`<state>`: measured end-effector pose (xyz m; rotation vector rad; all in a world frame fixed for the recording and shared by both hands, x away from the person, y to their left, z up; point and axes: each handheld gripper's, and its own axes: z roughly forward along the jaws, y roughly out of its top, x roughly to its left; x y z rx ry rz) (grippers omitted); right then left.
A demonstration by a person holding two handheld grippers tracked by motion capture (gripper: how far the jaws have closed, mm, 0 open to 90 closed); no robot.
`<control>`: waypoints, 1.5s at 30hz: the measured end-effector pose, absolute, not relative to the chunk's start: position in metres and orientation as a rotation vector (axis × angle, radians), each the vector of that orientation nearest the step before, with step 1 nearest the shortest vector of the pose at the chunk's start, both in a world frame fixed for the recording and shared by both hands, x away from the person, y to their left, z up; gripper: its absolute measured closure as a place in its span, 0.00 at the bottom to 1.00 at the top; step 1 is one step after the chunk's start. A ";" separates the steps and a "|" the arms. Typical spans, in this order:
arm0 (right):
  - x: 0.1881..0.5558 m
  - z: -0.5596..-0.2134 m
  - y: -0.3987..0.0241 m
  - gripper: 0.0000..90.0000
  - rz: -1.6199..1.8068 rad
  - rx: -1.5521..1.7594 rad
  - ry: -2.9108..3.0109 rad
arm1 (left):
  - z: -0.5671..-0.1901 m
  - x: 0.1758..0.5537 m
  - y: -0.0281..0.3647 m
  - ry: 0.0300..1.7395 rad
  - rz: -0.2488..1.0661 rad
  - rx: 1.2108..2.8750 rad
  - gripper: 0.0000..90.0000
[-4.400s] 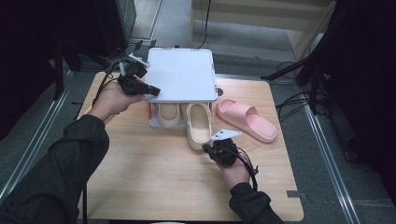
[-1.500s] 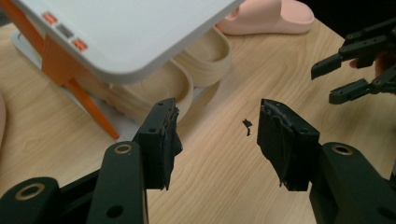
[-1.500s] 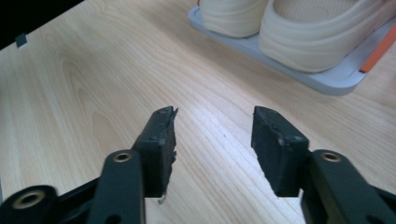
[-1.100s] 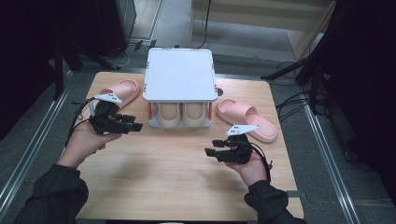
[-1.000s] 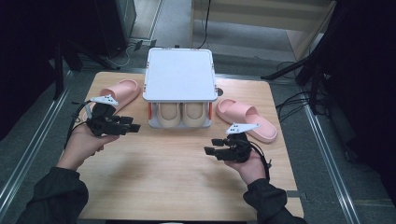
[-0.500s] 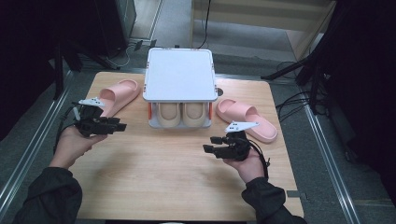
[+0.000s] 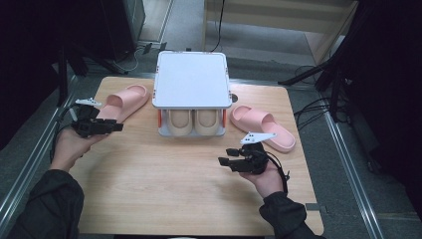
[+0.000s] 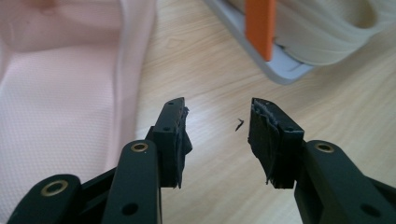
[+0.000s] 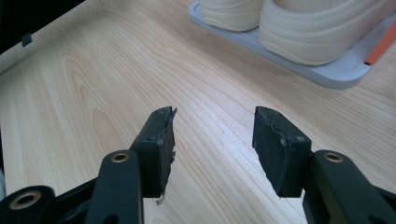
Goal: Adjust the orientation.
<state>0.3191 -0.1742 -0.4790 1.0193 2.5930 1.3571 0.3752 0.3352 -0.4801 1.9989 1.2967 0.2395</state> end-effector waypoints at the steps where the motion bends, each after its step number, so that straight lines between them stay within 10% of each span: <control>1: 0.319 -0.479 -0.175 0.54 1.358 1.022 2.590 | -0.481 0.378 0.335 1.301 0.241 2.000 0.62; 45: 0.299 -0.485 -0.205 0.54 1.304 1.147 2.525 | -0.510 0.453 0.332 1.388 0.428 1.988 0.81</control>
